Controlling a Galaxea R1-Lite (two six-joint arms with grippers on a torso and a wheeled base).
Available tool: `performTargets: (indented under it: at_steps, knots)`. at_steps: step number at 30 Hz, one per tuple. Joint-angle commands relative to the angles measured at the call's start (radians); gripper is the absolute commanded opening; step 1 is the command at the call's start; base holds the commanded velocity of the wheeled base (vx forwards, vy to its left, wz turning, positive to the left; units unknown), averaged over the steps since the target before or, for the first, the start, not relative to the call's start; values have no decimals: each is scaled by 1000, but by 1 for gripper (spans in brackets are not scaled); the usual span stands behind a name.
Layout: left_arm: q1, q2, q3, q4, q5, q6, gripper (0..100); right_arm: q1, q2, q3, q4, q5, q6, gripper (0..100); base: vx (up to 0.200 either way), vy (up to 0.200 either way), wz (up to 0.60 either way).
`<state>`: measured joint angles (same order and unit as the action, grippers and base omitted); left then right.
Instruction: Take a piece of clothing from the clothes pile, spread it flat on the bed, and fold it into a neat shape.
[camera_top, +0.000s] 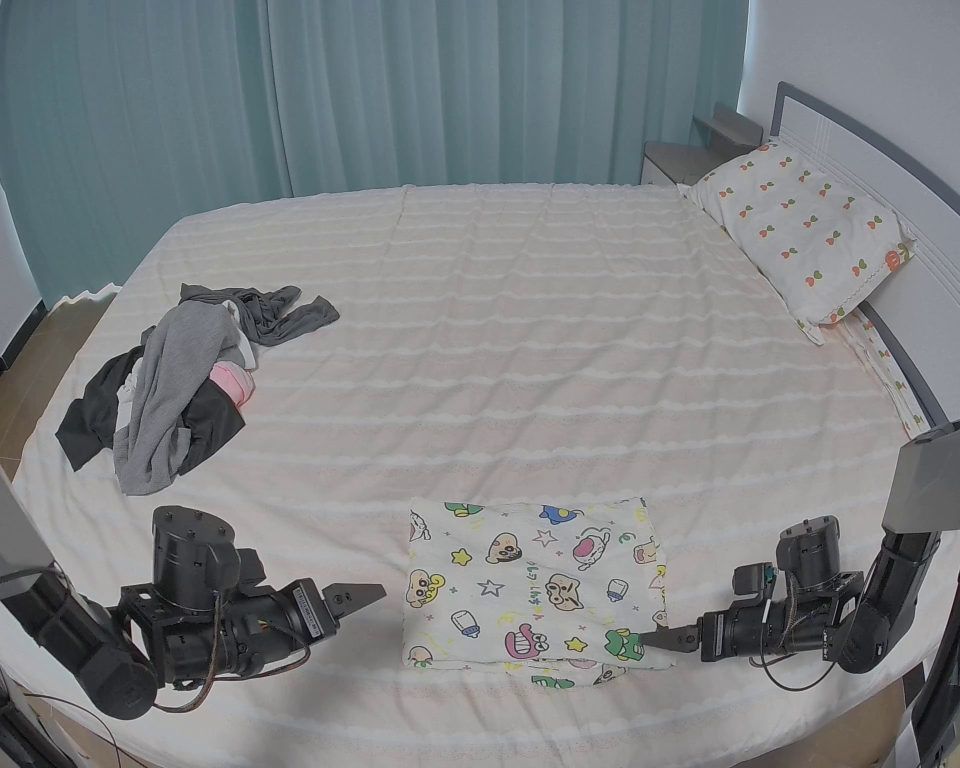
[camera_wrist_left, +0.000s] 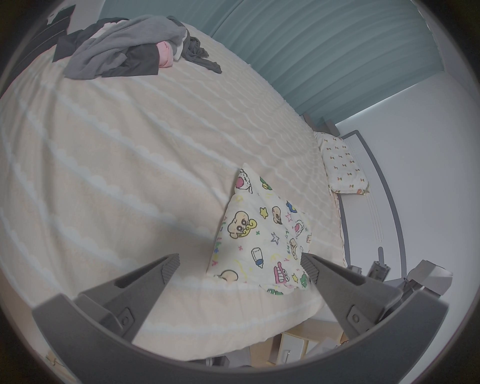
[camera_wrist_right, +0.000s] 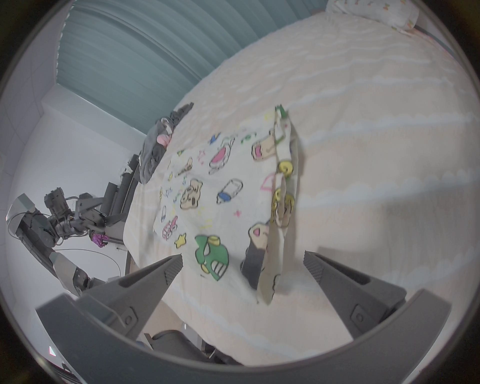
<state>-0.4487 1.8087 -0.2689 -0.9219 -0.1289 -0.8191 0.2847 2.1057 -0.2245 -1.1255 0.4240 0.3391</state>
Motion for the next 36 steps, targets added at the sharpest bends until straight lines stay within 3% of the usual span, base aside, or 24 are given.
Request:
performTargets:
  at_steps: [1, 9, 18, 27, 30, 36]
  knots:
    - [7, 268, -141, -49, 3, 69, 100, -35, 8, -50, -77, -1, 31, 100, 0, 0, 0]
    - [13, 448, -326, -49, 0, 124, 100, -35, 99, -144, -76, -1, 46, 100, 0, 0, 0]
    - [5, 531, -451, -52, -23, 137, 100, -30, 126, -173, -77, 1, 69, 100, 0, 0, 0]
    - [7, 509, -417, -109, -175, 135, 100, -32, 112, -121, -99, 4, 126, 100, 0, 0, 0]
    - [7, 508, -381, -176, -224, 137, 100, -32, 105, -64, -175, 7, 129, 100, 0, 0, 0]
    - [5, 512, -366, -209, -248, 137, 100, -32, 123, 1, -300, 9, 153, 100, 0, 0, 0]
